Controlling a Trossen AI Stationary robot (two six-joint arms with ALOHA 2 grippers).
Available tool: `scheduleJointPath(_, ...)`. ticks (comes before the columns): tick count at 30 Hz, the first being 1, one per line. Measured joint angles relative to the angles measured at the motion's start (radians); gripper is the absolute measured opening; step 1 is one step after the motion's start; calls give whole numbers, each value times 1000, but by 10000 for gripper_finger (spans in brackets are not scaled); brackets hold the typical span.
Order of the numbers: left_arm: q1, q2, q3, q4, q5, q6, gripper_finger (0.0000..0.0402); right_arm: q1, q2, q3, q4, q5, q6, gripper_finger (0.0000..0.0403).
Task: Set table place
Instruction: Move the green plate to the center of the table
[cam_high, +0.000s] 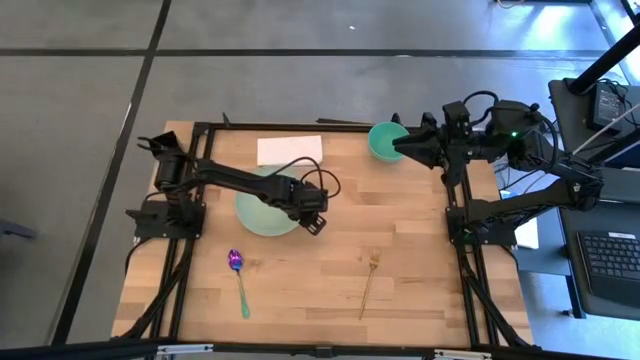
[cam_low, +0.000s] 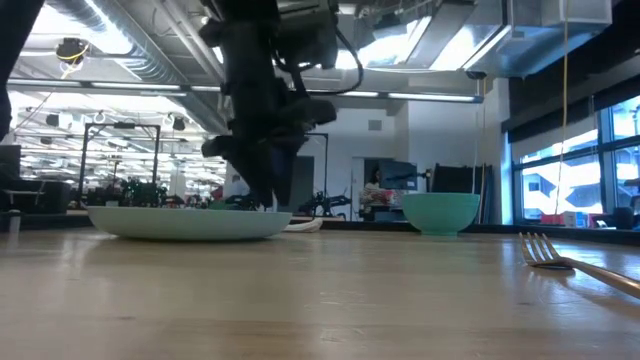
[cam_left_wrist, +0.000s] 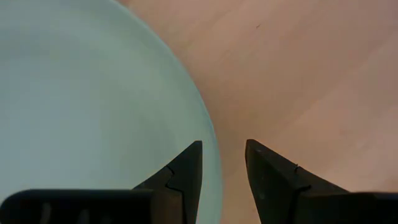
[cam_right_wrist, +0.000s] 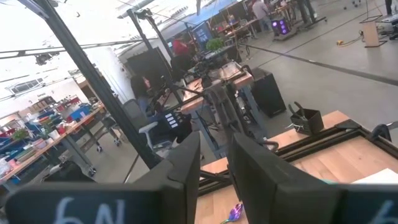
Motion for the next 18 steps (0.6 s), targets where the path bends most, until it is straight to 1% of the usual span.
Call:
scheduleJointPath(12,0,87,0,11,-21,-1,111,0,0,0,0,0,0,94)
scheduleJointPath(15,0,96,0,10,-22,3,86,0,0,0,0,0,0,94)
scheduleJointPath(18,0,92,4,8,-32,52,34,0,0,0,0,1,0,94)
